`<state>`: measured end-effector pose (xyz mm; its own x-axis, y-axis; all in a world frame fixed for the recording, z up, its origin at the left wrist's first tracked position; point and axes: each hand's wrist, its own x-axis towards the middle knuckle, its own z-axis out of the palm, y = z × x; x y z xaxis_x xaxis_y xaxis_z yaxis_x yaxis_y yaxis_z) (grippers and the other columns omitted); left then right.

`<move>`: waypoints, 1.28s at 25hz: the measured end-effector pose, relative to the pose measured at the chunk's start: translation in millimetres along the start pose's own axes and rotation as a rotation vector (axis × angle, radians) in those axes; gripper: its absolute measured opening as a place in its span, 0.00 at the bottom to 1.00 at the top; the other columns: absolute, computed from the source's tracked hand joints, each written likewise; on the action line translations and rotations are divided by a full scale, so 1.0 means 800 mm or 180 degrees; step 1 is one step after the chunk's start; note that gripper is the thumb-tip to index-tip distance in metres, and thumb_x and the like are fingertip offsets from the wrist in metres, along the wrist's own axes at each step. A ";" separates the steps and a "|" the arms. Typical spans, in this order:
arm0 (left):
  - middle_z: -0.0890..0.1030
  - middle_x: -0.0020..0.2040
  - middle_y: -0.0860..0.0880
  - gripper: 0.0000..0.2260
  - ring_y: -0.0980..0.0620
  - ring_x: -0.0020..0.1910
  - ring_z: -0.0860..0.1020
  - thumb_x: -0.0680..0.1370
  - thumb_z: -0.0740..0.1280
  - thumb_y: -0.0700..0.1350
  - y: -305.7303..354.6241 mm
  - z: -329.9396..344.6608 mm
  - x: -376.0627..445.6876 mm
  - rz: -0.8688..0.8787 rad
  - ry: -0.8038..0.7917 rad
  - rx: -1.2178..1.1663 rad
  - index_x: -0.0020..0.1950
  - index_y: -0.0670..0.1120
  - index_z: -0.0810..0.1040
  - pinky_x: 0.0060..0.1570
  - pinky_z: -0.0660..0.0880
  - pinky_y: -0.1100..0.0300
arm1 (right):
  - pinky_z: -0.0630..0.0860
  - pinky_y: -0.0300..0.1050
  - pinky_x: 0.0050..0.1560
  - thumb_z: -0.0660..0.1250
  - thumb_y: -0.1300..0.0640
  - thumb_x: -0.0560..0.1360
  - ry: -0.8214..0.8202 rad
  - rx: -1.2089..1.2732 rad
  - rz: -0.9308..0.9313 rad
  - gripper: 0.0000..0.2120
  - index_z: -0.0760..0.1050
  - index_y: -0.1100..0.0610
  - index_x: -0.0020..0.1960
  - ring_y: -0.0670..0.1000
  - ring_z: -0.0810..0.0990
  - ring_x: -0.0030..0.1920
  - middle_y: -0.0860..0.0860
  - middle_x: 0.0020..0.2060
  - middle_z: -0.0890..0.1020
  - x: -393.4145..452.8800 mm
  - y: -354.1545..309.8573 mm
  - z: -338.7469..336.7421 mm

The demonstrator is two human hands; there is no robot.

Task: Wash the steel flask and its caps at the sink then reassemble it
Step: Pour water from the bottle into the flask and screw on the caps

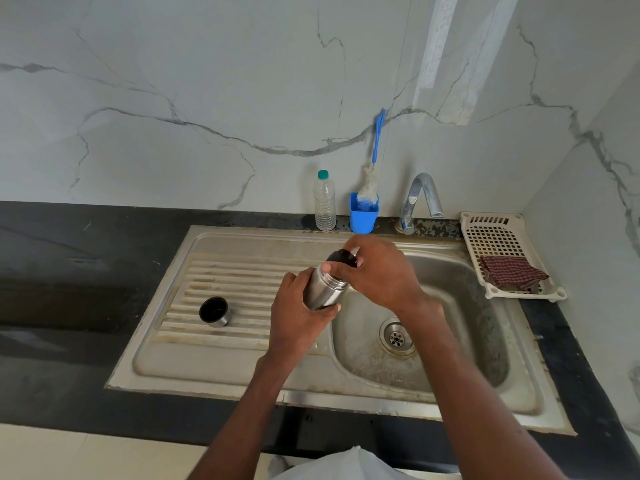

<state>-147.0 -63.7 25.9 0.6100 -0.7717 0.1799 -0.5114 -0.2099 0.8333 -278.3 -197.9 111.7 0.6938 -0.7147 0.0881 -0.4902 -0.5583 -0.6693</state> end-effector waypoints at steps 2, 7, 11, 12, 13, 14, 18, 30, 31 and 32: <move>0.77 0.51 0.58 0.28 0.60 0.48 0.79 0.66 0.82 0.52 -0.001 -0.001 -0.001 -0.0022 0.0013 -0.0022 0.64 0.57 0.78 0.45 0.78 0.61 | 0.74 0.46 0.64 0.78 0.41 0.71 -0.0385 -0.0018 -0.0281 0.30 0.75 0.46 0.70 0.47 0.75 0.64 0.44 0.64 0.75 -0.001 0.000 0.005; 0.77 0.51 0.57 0.28 0.59 0.48 0.79 0.65 0.82 0.53 -0.006 -0.006 -0.002 -0.0047 -0.0042 0.0007 0.63 0.57 0.78 0.46 0.79 0.58 | 0.75 0.47 0.61 0.76 0.37 0.71 -0.0244 -0.0048 -0.0002 0.29 0.75 0.46 0.68 0.46 0.77 0.61 0.44 0.61 0.77 0.003 -0.001 0.008; 0.78 0.52 0.57 0.29 0.60 0.49 0.79 0.66 0.83 0.51 -0.009 -0.015 -0.001 -0.0135 0.0042 -0.0135 0.64 0.56 0.79 0.46 0.77 0.62 | 0.73 0.38 0.62 0.77 0.53 0.75 -0.0599 0.0436 -0.0464 0.27 0.73 0.48 0.72 0.43 0.74 0.63 0.45 0.65 0.75 0.005 -0.002 0.020; 0.78 0.52 0.57 0.29 0.60 0.49 0.79 0.66 0.83 0.51 -0.010 -0.017 0.000 -0.0144 0.0043 -0.0090 0.64 0.56 0.78 0.46 0.77 0.63 | 0.74 0.41 0.61 0.77 0.50 0.74 -0.0388 0.0349 -0.0392 0.26 0.75 0.48 0.70 0.44 0.75 0.60 0.45 0.62 0.77 0.008 -0.002 0.020; 0.78 0.51 0.57 0.29 0.60 0.49 0.79 0.65 0.83 0.51 -0.012 -0.020 -0.001 -0.0150 0.0046 -0.0038 0.64 0.56 0.78 0.46 0.77 0.63 | 0.74 0.43 0.62 0.78 0.46 0.73 -0.0314 0.0188 -0.0319 0.27 0.75 0.47 0.69 0.44 0.75 0.60 0.45 0.61 0.77 0.011 -0.003 0.020; 0.78 0.51 0.58 0.29 0.60 0.48 0.79 0.65 0.83 0.51 -0.014 -0.023 -0.002 -0.0164 0.0075 -0.0012 0.64 0.57 0.78 0.46 0.77 0.63 | 0.72 0.41 0.64 0.77 0.44 0.73 -0.0417 0.0124 -0.0356 0.29 0.73 0.46 0.71 0.44 0.74 0.62 0.44 0.64 0.76 0.013 -0.005 0.022; 0.78 0.51 0.57 0.29 0.60 0.48 0.79 0.65 0.84 0.51 -0.024 -0.038 -0.003 -0.0271 0.0198 -0.0032 0.63 0.57 0.78 0.46 0.77 0.61 | 0.73 0.38 0.56 0.79 0.52 0.72 -0.0356 0.0436 -0.0454 0.25 0.77 0.45 0.67 0.40 0.76 0.53 0.42 0.54 0.77 0.022 -0.014 0.036; 0.74 0.50 0.55 0.29 0.52 0.48 0.75 0.64 0.80 0.51 -0.056 -0.095 -0.017 -0.0333 0.0628 0.0580 0.64 0.54 0.77 0.47 0.79 0.50 | 0.72 0.44 0.58 0.73 0.53 0.78 0.0086 0.0579 -0.0290 0.14 0.77 0.56 0.62 0.52 0.75 0.56 0.49 0.53 0.73 0.029 -0.079 0.144; 0.73 0.51 0.55 0.30 0.52 0.48 0.75 0.65 0.80 0.51 -0.061 -0.104 -0.018 -0.0311 0.0707 0.0776 0.66 0.54 0.76 0.47 0.79 0.49 | 0.70 0.42 0.56 0.72 0.51 0.79 0.0123 0.0613 -0.0148 0.14 0.77 0.55 0.61 0.51 0.75 0.55 0.49 0.53 0.73 0.028 -0.090 0.152; 0.73 0.51 0.55 0.32 0.52 0.48 0.74 0.65 0.80 0.51 -0.068 -0.115 -0.019 -0.0303 0.0782 0.0946 0.67 0.54 0.76 0.47 0.79 0.47 | 0.69 0.41 0.55 0.71 0.49 0.79 0.0080 0.0632 -0.0068 0.14 0.77 0.54 0.61 0.49 0.75 0.55 0.48 0.54 0.74 0.029 -0.101 0.161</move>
<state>-72.7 14.6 26.2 0.7713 -0.5813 0.2591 -0.5766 -0.4659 0.6712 -155.0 -114.9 72.3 0.6883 -0.7153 0.1207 -0.3600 -0.4813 -0.7993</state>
